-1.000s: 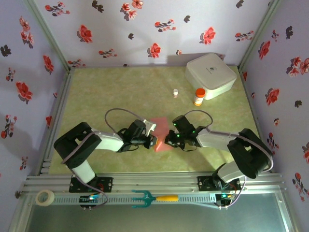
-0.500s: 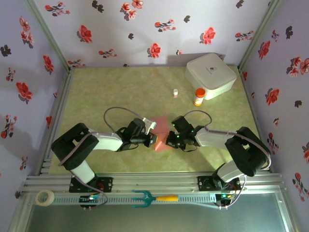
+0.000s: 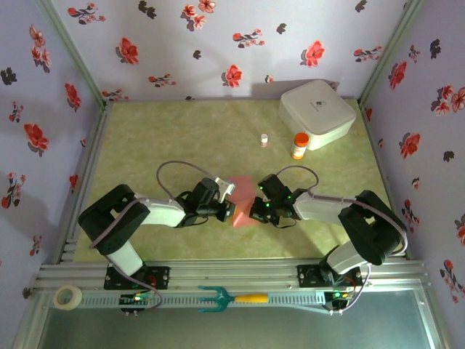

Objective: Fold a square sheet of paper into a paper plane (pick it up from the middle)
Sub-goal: Fold the triangle a second time at the center of the table.

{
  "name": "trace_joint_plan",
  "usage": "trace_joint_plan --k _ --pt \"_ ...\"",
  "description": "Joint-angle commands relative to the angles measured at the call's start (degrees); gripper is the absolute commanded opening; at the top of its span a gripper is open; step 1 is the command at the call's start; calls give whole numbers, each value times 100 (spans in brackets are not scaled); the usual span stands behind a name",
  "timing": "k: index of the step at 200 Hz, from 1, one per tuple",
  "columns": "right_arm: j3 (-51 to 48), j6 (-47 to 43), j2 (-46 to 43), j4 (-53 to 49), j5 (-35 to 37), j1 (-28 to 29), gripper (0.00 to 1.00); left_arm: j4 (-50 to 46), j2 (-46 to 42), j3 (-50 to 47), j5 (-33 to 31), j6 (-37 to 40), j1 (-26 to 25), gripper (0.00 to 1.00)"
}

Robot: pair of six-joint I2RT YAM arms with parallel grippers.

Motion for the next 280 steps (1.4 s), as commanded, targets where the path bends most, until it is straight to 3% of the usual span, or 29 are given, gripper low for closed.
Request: trace_joint_plan --k 1,280 --pt "-60 -106 144 -393 255 37 2 -45 69 116 -125 96 57 0" --pt "-109 -115 127 -400 264 30 2 60 183 60 -159 -16 92 0"
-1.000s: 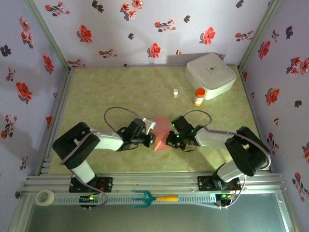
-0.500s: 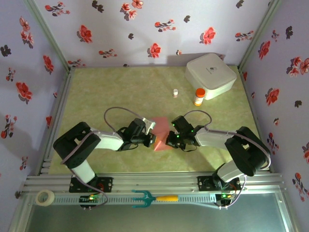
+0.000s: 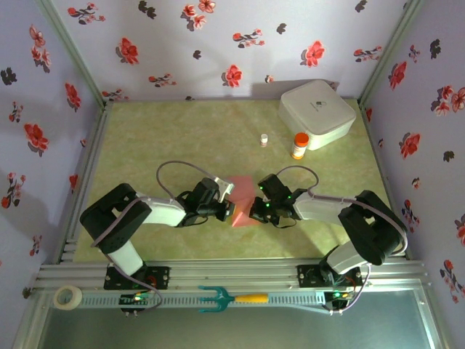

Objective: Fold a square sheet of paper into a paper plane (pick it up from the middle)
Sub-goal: Fold the triangle a second time at the center of the table.

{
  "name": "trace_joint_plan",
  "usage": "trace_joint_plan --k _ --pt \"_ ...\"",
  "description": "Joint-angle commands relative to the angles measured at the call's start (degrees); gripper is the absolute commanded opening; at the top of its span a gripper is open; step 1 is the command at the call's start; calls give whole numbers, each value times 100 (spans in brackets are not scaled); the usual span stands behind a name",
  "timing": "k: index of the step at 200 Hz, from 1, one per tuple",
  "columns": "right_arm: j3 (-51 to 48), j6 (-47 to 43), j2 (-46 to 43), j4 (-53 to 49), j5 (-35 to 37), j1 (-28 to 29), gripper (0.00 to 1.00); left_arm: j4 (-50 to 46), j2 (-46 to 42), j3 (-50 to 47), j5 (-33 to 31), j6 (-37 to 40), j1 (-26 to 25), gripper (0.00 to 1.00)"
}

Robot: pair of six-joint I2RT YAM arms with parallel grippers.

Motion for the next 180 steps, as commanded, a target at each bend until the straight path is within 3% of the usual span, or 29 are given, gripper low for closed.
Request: trace_joint_plan --k 1,180 --pt "-104 -108 131 -401 264 27 2 40 91 48 -60 -14 59 0" --pt "-64 -107 -66 -440 230 -42 6 -115 313 198 254 -23 96 0"
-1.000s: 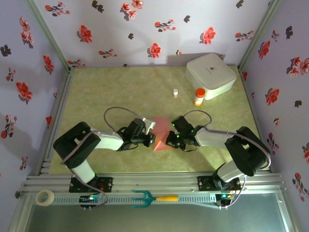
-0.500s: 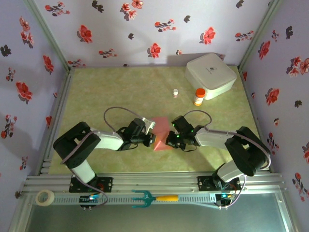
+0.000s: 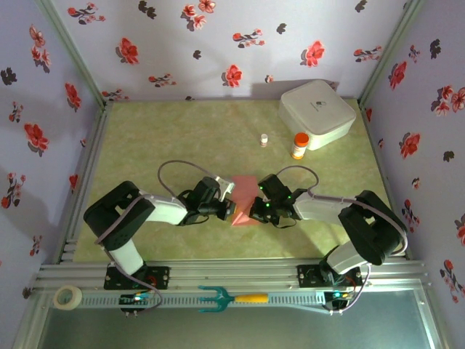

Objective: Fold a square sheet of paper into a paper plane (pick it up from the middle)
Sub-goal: Fold the triangle a second time at the center of the table.

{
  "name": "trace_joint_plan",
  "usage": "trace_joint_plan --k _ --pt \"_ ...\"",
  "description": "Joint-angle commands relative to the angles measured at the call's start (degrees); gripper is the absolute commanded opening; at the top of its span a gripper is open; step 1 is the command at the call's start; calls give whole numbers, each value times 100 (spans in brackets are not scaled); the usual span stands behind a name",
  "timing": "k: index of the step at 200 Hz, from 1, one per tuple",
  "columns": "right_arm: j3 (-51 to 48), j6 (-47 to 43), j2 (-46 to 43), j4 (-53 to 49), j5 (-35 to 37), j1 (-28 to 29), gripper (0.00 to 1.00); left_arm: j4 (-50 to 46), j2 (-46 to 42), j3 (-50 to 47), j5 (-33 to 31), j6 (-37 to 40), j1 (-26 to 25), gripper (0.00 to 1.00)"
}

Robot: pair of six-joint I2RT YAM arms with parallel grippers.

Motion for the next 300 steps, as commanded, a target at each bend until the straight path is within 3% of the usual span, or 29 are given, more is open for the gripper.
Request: trace_joint_plan --k 1,39,63,113,196,263,300 --pt "-68 -101 -87 -436 230 -42 6 -182 120 93 122 -21 40 0" --pt "-2 -25 -821 -550 280 -259 11 -254 5 89 108 -80 40 0" --pt "17 188 -1024 -190 10 -327 9 -199 12 95 106 -200 39 0" --pt "258 634 -324 681 -269 -273 0 -87 81 137 118 -318 30 0" --pt "577 841 644 1119 -239 -115 0 -212 182 240 178 -242 24 0" --pt "-187 1010 828 1800 -181 -186 0 -349 213 260 238 -184 22 0" --pt "-125 984 578 1849 -318 -258 2 -449 215 283 236 -144 22 0"
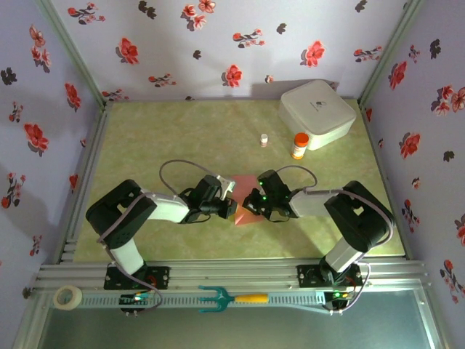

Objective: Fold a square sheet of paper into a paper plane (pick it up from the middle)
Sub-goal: Fold the triangle a second time at the center of the table.

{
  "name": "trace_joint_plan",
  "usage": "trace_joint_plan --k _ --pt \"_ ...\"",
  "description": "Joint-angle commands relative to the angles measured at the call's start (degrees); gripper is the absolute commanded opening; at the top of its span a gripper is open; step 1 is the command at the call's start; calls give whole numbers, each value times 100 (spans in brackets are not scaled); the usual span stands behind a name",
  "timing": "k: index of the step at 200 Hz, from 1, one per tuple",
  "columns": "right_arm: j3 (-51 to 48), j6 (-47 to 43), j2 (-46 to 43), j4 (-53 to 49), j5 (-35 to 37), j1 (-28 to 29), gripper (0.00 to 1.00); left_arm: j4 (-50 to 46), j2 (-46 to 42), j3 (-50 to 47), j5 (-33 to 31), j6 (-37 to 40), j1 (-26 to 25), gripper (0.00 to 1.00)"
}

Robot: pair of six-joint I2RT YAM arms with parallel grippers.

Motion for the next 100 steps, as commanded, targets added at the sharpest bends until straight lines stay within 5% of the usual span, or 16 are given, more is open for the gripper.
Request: trace_joint_plan --k 1,100 --pt "-18 41 -125 -50 -9 -58 2 -286 106 86 88 109 13 0" --pt "13 -342 -55 -737 234 -580 0 -478 229 218 90 101 11 0"
